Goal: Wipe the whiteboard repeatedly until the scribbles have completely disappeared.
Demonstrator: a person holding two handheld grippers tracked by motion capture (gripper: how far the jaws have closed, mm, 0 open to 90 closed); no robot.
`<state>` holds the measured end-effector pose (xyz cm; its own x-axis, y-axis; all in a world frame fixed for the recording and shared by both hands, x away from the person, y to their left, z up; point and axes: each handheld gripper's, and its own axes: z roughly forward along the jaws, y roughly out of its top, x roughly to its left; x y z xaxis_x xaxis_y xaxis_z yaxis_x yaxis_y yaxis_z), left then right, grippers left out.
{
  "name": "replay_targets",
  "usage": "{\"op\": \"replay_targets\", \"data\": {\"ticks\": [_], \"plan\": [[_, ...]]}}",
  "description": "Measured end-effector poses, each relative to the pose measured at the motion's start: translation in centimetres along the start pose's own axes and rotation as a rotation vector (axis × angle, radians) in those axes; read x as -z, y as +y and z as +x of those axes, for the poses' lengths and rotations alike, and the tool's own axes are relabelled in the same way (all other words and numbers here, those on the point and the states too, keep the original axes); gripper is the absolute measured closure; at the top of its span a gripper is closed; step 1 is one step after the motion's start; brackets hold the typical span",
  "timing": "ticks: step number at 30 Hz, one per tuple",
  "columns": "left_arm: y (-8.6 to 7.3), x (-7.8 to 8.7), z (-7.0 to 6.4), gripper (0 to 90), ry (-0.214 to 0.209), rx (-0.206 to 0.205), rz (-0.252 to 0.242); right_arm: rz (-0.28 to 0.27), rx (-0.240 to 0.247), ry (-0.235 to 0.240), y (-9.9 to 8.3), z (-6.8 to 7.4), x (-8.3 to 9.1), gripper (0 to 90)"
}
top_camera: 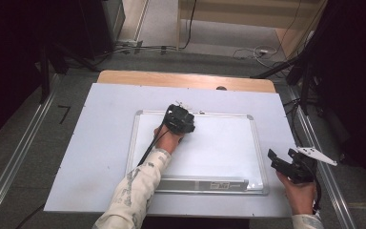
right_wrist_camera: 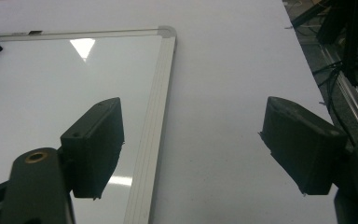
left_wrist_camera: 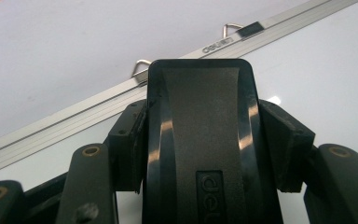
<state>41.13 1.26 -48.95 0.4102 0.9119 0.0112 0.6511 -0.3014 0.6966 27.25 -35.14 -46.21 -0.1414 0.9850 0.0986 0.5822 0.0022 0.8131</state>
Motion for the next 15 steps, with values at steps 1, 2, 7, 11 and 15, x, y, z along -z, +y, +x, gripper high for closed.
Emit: {"op": "replay_targets", "data": {"ticks": [1, 2, 7, 11, 15], "plan": [[0.1, -0.1, -0.2, 40.5, 0.000, 0.001, -0.004, -0.001, 0.001, 0.001, 0.0, 0.0, 0.0, 19.6], [0.1, -0.2, -0.4, 40.5, -0.004, -0.001, -0.005, -0.001, 0.000, 0.001, 0.0, 0.0, 0.0, 19.6], [0.5, -0.5, -1.1, 40.5, -0.013, -0.007, -0.005, -0.001, 0.000, 0.001, 0.0, 0.0, 0.0, 19.7], [0.9, -0.8, -1.9, 40.5, -0.021, -0.022, -0.002, -0.002, 0.001, 0.000, 0.0, 0.0, 0.0, 19.7], [1.3, -1.2, -2.8, 40.5, -0.031, -0.035, -0.007, -0.002, 0.001, 0.001, 0.0, 0.0, 0.0, 19.7]]}}
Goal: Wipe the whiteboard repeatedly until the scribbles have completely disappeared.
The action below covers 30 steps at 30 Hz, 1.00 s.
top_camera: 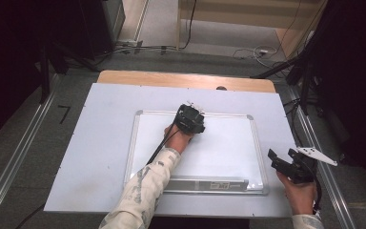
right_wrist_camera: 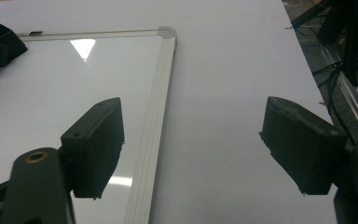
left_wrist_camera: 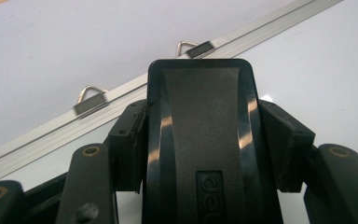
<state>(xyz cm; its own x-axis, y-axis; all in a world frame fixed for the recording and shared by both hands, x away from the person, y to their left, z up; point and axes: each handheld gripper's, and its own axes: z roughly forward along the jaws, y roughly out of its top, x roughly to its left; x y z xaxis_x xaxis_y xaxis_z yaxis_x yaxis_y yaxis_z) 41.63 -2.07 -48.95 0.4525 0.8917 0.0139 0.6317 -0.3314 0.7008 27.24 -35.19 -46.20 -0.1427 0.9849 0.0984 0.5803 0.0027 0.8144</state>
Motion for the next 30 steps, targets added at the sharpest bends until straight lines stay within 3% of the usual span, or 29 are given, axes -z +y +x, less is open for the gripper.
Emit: {"op": "replay_targets", "data": {"ticks": [18, 25, 30], "plan": [[1.9, -1.7, -3.5, 40.5, -0.037, -0.034, -0.004, 0.001, -0.004, -0.001, 0.0, 0.0, 0.0, 20.0], [1.9, -1.7, -3.5, 40.5, -0.039, -0.035, 0.001, 0.002, -0.001, -0.005, -0.1, -0.1, 0.0, 20.1], [1.4, -1.2, -2.6, 40.5, -0.037, -0.032, 0.008, 0.003, -0.007, -0.008, -0.1, -0.2, 0.1, 20.2]]}}
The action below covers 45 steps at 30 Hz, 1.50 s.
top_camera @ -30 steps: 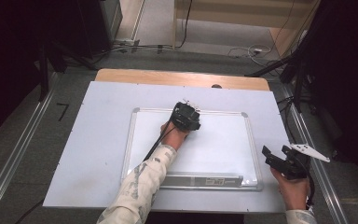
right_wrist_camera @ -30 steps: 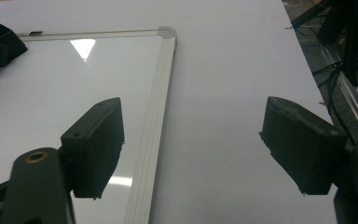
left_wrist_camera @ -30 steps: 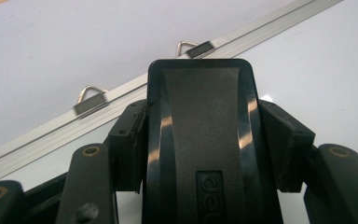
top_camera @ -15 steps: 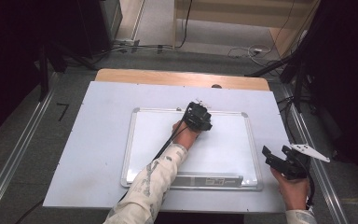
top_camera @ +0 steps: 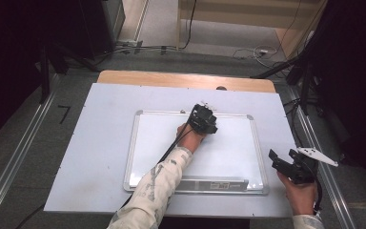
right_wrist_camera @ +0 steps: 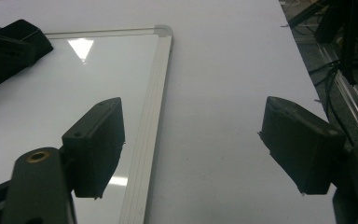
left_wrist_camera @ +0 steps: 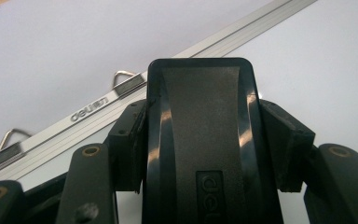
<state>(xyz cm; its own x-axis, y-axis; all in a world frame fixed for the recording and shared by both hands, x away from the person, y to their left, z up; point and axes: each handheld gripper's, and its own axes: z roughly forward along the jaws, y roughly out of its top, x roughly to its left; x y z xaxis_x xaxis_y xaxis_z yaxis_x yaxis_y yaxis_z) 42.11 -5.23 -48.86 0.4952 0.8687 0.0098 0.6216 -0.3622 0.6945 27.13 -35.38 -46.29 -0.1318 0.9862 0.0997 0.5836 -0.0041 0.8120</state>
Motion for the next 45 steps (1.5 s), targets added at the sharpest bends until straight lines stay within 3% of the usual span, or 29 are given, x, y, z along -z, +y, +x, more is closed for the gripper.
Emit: {"op": "replay_targets", "data": {"ticks": [6, 15, 25, 34, 45], "plan": [[-1.3, 1.2, 2.2, 40.5, 0.024, 0.024, 0.003, -0.001, -0.001, -0.004, -0.1, 0.0, 0.1, 20.3], [-4.1, 3.7, 6.6, 40.5, 0.076, 0.077, 0.010, 0.002, 0.004, -0.010, -0.1, 0.1, 0.0, 20.5], [-6.5, 5.8, 10.2, 40.4, 0.118, 0.139, 0.002, 0.004, 0.006, -0.018, -0.2, 0.1, 0.0, 20.7], [-7.2, 6.8, 10.9, 40.3, 0.157, 0.153, 0.016, -0.006, 0.002, -0.019, -0.1, 0.1, 0.2, 21.2], [-6.8, 10.0, 11.2, 40.1, 0.175, 0.216, -0.054, -0.010, -0.003, -0.011, 0.0, 0.2, 0.2, 21.2]]}}
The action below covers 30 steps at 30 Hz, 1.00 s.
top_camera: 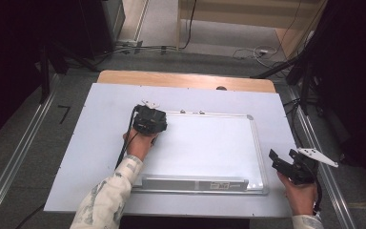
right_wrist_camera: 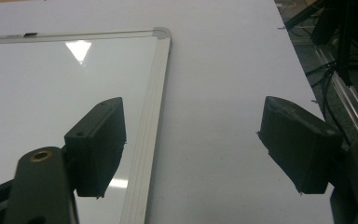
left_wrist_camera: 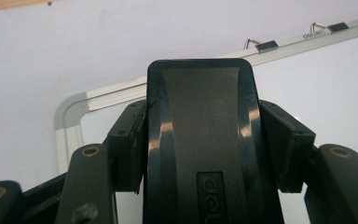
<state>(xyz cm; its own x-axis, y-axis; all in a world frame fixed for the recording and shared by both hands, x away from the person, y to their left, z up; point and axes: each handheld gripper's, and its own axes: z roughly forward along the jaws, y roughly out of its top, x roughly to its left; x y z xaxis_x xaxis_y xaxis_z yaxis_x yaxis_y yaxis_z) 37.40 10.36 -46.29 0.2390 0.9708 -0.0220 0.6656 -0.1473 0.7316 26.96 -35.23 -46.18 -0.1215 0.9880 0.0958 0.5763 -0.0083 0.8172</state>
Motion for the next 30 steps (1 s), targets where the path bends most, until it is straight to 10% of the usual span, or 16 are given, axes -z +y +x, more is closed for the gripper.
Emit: {"op": "replay_targets", "data": {"ticks": [30], "plan": [[-0.5, 3.1, 2.4, 39.9, 0.018, 0.103, -0.033, 0.000, 0.000, 0.003, 0.1, 0.2, -0.1, 21.2]]}}
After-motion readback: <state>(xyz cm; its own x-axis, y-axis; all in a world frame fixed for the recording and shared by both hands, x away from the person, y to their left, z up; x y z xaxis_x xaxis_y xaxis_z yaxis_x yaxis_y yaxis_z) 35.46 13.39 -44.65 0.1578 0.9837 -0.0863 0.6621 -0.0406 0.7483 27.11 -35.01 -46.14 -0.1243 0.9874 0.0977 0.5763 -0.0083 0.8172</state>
